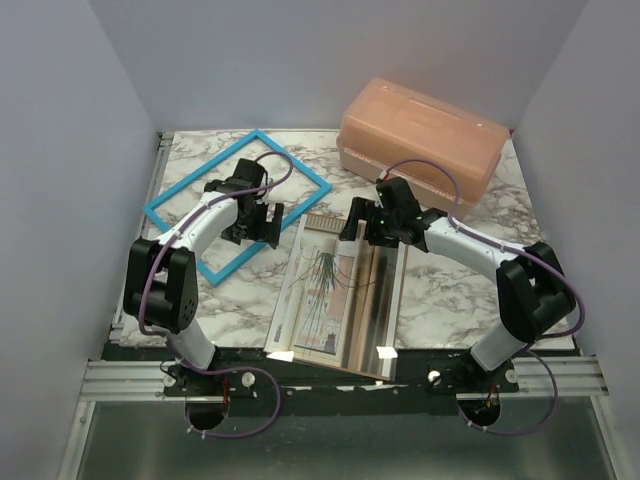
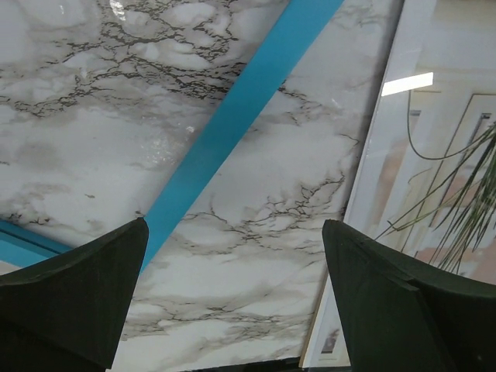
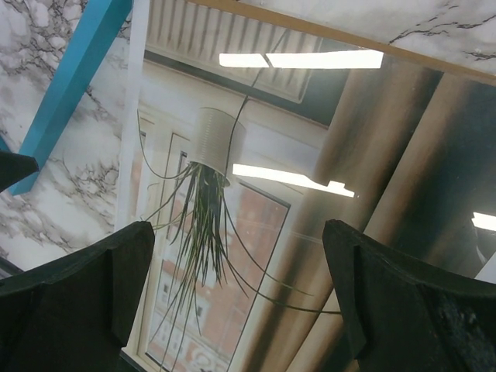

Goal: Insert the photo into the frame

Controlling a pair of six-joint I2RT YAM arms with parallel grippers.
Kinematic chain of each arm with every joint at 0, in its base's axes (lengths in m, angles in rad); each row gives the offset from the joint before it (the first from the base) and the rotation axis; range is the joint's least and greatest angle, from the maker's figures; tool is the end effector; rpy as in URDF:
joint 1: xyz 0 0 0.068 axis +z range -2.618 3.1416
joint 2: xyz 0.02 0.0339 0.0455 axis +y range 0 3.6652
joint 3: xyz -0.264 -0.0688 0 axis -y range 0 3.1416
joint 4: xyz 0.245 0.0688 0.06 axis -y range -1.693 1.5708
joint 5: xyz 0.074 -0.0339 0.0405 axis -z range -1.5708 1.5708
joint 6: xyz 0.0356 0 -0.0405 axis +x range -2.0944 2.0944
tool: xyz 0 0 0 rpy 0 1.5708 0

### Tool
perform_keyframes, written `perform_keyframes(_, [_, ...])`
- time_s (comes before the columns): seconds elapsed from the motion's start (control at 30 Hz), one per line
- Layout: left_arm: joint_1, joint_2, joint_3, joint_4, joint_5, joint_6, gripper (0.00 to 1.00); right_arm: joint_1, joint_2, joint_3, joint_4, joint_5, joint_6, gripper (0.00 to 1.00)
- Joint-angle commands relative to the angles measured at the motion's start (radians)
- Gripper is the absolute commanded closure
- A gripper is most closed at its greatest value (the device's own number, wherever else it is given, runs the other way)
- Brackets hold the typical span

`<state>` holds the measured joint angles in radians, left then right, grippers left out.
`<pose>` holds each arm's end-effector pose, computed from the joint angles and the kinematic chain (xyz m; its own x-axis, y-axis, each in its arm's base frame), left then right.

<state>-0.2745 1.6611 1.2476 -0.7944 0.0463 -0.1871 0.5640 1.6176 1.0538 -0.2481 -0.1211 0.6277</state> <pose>0.3183 -0.0914 0.2305 -0.9375 0.0710 -0.3407 0.1142 0.9875 -0.1085 0.2907 0.1890 0.2177 -0.8492 0.1526 -0.5055 -0.1262 0.8708 0.4751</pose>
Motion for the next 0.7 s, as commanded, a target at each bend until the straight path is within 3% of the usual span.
perform_keyframes(0.0, [0.003,0.02,0.03,-0.022,-0.099,0.01,0.01,0.008,0.039,0.036,-0.016,0.029,-0.025,0.0])
perform_keyframes(0.3, [0.003,0.046,0.023,-0.025,-0.136,0.012,0.02,0.008,0.264,0.374,-0.1,0.071,-0.187,0.0])
perform_keyframes(0.53, [0.003,0.06,0.027,-0.028,-0.151,0.02,0.02,0.008,0.528,0.762,-0.337,0.109,-0.295,0.0])
perform_keyframes(0.67, [0.003,0.068,0.032,-0.035,-0.174,0.02,0.02,0.008,0.567,0.816,-0.426,0.176,-0.285,0.0])
